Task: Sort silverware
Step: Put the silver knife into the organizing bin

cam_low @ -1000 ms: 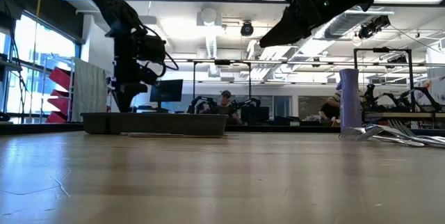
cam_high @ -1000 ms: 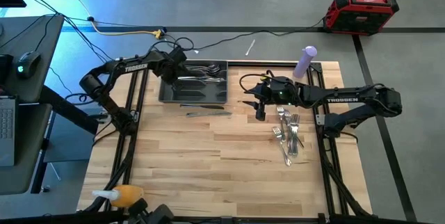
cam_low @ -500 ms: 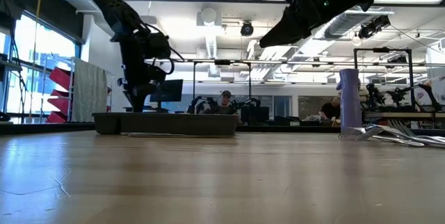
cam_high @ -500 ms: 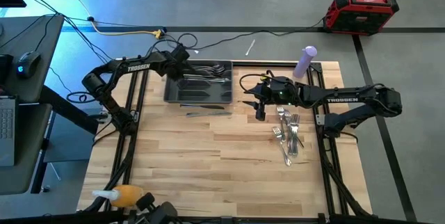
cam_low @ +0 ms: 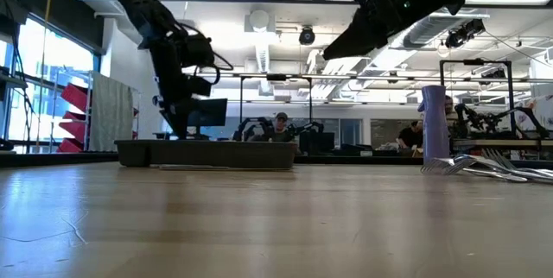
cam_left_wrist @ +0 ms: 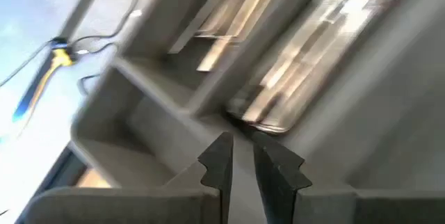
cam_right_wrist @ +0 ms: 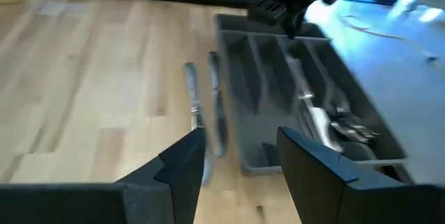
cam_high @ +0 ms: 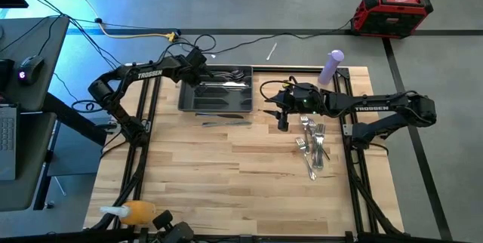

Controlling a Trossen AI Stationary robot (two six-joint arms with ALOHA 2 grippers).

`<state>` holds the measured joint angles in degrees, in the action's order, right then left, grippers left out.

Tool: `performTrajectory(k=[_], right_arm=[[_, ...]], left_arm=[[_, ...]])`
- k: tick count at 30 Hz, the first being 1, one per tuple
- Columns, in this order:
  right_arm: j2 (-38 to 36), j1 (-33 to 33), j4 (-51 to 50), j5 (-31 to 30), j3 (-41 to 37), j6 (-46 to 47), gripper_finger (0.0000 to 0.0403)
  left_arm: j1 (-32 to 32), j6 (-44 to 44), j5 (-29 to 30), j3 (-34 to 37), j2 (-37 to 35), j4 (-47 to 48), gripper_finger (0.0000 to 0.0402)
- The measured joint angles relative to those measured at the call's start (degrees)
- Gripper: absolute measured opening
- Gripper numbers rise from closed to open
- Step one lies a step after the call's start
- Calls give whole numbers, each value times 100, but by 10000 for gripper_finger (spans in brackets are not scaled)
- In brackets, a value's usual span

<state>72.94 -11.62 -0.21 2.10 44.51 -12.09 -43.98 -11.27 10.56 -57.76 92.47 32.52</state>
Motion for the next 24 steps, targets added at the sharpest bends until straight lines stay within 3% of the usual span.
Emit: performTrajectory(k=[3, 9, 14, 19, 24], right_arm=[[210, 0, 187, 553, -72, -136, 167], [1429, 2, 1865, 1315, -330, 143, 167], [2844, 96, 3132, 1438, -65, 708, 167], [3884, 166, 3076, 1051, 708, 648, 167], [4517, 135, 2953, 1009, 1488, 435, 167]], left_arm=[[311, 138, -215, 0, -357, 427, 46], [1333, 779, -269, 354, -1478, 581, 33], [2390, 1778, -164, 1242, -2429, -396, 20], [3348, 2715, 233, 2036, -2946, -1396, 14], [4054, 3070, 908, 2243, -3008, -1672, 11]])
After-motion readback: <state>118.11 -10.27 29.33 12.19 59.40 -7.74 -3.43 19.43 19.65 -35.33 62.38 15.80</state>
